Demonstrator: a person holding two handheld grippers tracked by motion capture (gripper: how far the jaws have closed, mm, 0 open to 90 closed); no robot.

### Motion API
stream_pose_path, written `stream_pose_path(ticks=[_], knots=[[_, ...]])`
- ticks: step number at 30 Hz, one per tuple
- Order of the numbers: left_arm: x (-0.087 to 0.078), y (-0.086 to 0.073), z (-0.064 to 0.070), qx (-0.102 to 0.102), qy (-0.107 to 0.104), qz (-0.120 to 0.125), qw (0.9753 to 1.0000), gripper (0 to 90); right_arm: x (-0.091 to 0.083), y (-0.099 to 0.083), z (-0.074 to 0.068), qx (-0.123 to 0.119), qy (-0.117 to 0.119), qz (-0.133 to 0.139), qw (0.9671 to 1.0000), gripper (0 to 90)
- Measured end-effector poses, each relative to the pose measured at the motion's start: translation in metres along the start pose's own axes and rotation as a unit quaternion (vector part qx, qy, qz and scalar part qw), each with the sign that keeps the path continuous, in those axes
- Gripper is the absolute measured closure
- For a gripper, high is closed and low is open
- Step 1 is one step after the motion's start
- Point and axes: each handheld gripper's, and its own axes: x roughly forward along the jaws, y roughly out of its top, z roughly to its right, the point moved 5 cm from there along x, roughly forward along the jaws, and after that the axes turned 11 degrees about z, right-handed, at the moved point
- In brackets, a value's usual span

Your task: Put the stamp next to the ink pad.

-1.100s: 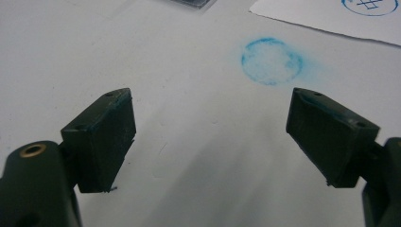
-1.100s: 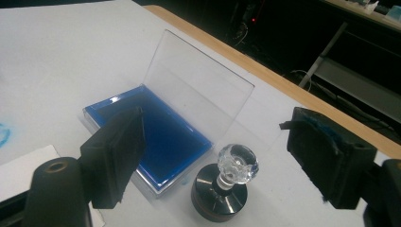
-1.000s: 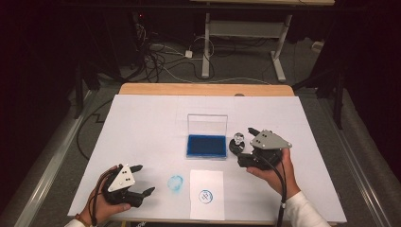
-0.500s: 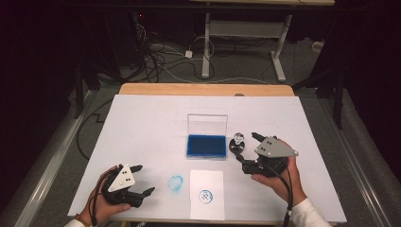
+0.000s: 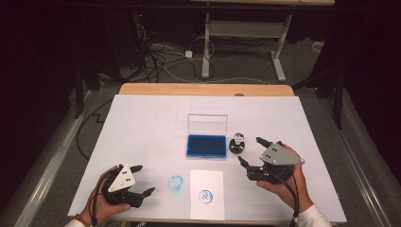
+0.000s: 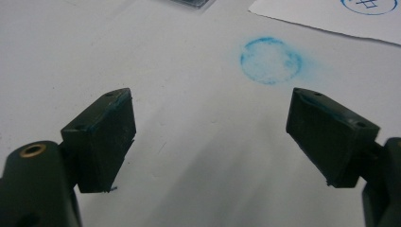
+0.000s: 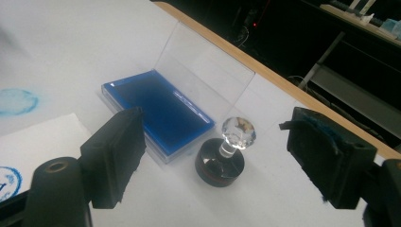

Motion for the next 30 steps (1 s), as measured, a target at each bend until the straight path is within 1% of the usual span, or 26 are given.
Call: stream_pose_path(ticks=[9,17,19,22,25,27,30], knots=[[0.001,0.000,0.001,0.003,0.000,-0.001,1.0000,15.9,-0.011,-0.009,0.003,0.002,-0.010,-0.003,0.9999,20.4],[0.002,0.002,0.002,0.004,0.000,0.000,1.0000,15.9,-0.022,-0.021,0.008,0.003,-0.017,-0.009,0.9998,20.4],[0.003,0.002,0.001,0.003,0.000,0.000,1.0000,15.9,-0.025,-0.024,0.009,-0.002,-0.028,-0.006,0.9996,20.6],[0.004,0.002,0.001,0.002,-0.001,0.001,1.0000,15.9,-0.029,-0.031,0.011,-0.005,-0.028,-0.015,0.9995,20.3],[0.004,0.003,0.000,0.003,-0.001,0.002,1.0000,15.9,-0.032,-0.038,0.014,-0.014,-0.035,-0.027,0.9989,19.8],[0.005,0.003,0.000,0.003,-0.001,0.002,1.0000,15.9,-0.035,-0.044,0.016,-0.009,-0.034,-0.028,0.9990,19.7],[0.005,0.004,-0.002,-0.001,0.000,0.004,1.0000,15.9,-0.039,-0.054,0.019,-0.005,-0.037,-0.037,0.9986,18.8]])
